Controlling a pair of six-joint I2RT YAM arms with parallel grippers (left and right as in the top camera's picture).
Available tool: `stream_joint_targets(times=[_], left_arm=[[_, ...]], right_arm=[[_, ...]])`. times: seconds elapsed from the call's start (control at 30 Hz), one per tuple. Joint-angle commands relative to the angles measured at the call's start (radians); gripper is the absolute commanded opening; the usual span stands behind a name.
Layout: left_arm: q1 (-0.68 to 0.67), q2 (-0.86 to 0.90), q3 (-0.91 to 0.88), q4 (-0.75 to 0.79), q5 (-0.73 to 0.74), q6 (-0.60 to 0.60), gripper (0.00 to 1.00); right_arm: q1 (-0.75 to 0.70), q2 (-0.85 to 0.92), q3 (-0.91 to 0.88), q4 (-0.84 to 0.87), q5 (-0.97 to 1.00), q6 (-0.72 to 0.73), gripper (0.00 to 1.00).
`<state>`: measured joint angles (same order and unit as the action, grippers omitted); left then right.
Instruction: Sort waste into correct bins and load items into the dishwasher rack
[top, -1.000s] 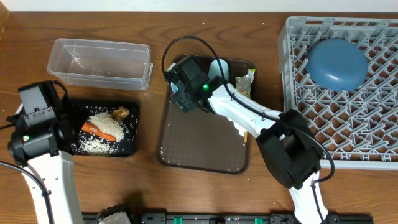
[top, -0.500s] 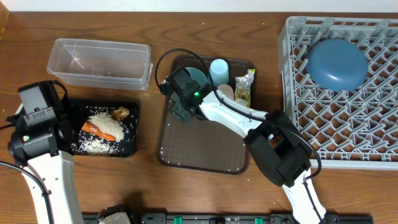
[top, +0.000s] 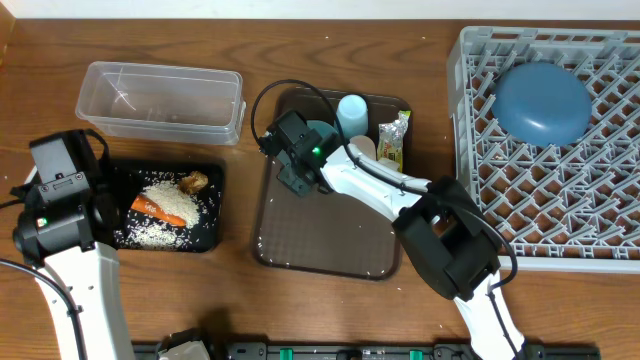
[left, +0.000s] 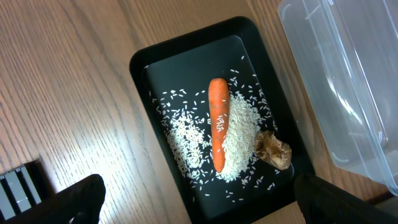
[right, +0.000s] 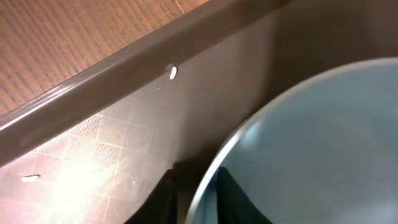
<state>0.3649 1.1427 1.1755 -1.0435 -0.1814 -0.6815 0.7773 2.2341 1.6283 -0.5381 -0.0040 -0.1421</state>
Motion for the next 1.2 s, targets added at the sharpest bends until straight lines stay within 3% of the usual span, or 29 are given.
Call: stream_joint_targets(times=[0.0, 0.13, 0.4, 0.57, 0.8, 0.97, 1.17], left_arm=[[0.005, 0.000, 0.021, -0.003, 0.002, -0.008, 0.98], [0.005, 0.000, 0.021, -0.003, 0.002, -0.008, 0.98], [0.005, 0.000, 0.021, -0.003, 0.002, -0.008, 0.98], [0.005, 0.000, 0.021, -0.003, 0.002, -0.008, 0.98], [0.005, 0.000, 0.021, -0.003, 0.002, -0.008, 0.98], [0.005, 0.000, 0.021, -0.003, 0.002, -0.008, 0.98], [0.005, 0.000, 0.021, -0.003, 0.002, -0.008, 0.98]], right_arm=[[0.013, -0.039, 0.008, -0.020, -0.082, 0.015, 0.12], [0.013, -0.124, 0.008, -0.019, -0.112, 0.060, 0.01], [-0.020, -0.345, 0.008, -0.030, -0.193, 0.131, 0.01], [-0.153, -0.498, 0.008, -0.055, -0.339, 0.187, 0.01], [-0.583, -0.627, 0.008, -0.122, -0.745, 0.233, 0.01], [-0.983, -0.618, 0.005, -0.163, -1.085, 0.235, 0.01], [-1.321, -0.571, 0.005, -0.152, -1.308, 0.235, 0.01]])
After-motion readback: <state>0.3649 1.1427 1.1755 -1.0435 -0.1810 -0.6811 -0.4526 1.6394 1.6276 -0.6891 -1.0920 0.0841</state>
